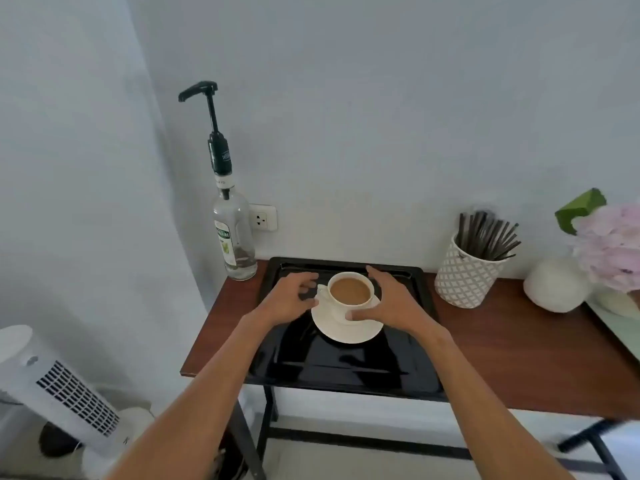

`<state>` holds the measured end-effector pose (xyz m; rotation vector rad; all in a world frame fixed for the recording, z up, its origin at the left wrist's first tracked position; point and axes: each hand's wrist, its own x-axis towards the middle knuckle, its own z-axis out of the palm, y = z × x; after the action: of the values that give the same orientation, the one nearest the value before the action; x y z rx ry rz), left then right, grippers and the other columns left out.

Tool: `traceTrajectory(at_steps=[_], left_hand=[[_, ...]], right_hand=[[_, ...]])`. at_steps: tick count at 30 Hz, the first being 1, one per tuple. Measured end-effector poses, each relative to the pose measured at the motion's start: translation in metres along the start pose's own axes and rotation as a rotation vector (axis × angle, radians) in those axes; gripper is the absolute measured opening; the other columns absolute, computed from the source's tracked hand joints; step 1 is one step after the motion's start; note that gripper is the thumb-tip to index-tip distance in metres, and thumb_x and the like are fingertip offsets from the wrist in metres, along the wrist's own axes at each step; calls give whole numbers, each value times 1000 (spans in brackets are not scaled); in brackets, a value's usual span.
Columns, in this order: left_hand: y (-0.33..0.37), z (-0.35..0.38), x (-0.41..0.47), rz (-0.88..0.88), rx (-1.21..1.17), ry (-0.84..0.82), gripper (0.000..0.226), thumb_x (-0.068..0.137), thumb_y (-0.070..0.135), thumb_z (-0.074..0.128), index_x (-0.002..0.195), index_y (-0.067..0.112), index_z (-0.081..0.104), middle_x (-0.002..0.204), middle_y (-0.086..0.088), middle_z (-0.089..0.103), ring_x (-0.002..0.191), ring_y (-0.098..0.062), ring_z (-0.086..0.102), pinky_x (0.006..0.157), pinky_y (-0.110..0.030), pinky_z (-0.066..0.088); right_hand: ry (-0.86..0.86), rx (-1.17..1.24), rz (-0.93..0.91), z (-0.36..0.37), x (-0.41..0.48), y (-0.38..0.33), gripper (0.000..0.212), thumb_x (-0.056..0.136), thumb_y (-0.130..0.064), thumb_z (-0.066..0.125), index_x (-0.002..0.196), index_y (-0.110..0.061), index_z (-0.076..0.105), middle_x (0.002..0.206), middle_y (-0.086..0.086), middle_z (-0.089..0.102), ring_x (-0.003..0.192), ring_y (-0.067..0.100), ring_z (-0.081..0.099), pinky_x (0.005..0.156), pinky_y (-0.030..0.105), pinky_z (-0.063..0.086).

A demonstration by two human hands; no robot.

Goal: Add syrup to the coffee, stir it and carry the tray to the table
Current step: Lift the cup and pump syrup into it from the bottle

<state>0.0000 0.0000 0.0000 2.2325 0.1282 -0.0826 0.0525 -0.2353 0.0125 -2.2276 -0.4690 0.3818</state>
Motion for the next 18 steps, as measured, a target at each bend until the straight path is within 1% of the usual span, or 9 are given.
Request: traceTrajectory(at_steps=[2,3,5,6,8,9,10,14,18], left_hand=[[-1,4,5,38,-84,22,53,97,13,70,147,9,54,142,-13,64,130,-26,61,109,-32,49],[1,7,1,73,-121,34,45,99,14,68,143,8,59,138,-13,67,127,-24,64,109,-33,50],[-6,13,13,109,-174,36,34,101,13,65,134,7,68,130,-9,73,120,-20,69,106,-32,52],[-5,14,9,116,-211,59,31,101,12,65,131,8,70,127,-7,75,117,-17,70,103,-28,54],[-10,15,11,106,-302,83,28,99,10,67,127,9,73,121,-6,77,106,-6,73,92,-17,57],[-12,17,12,100,-351,84,28,97,9,69,124,9,74,119,-6,78,100,-2,74,86,-14,57],[-15,19,13,95,-396,86,27,95,7,71,123,8,75,116,-6,79,96,0,76,83,-13,57],[-23,22,17,86,-515,91,28,89,5,78,116,5,78,110,-7,82,100,-14,79,85,-20,60],[-30,27,16,54,-559,143,21,85,7,82,104,16,84,100,-1,84,94,-15,80,87,-27,63]], right_hand=[[24,42,-1,2,1,8,125,59,-45,98,162,-25,30,166,-2,36,152,21,36,122,41,33],[31,44,-4,4,-4,12,118,58,-43,99,158,-30,36,162,-3,42,149,20,41,119,39,36],[56,93,-10,13,6,29,99,56,-40,100,140,-47,50,145,-13,58,137,15,53,111,35,44],[65,115,-28,15,4,29,92,55,-40,100,134,-50,53,137,-18,63,131,12,57,110,36,47],[64,167,-33,18,6,30,90,55,-40,100,135,-44,58,131,-20,67,125,6,59,110,37,48],[63,178,-34,20,8,31,90,56,-41,100,136,-42,58,130,-20,67,125,4,59,110,36,48],[67,180,-43,20,9,31,89,57,-42,100,136,-41,58,130,-20,68,125,2,59,109,34,47],[78,206,-56,22,12,33,86,60,-39,100,135,-39,59,129,-17,69,124,4,62,109,32,49],[74,228,-53,24,15,36,81,60,-33,100,131,-39,61,126,-17,70,120,4,64,107,31,51]])
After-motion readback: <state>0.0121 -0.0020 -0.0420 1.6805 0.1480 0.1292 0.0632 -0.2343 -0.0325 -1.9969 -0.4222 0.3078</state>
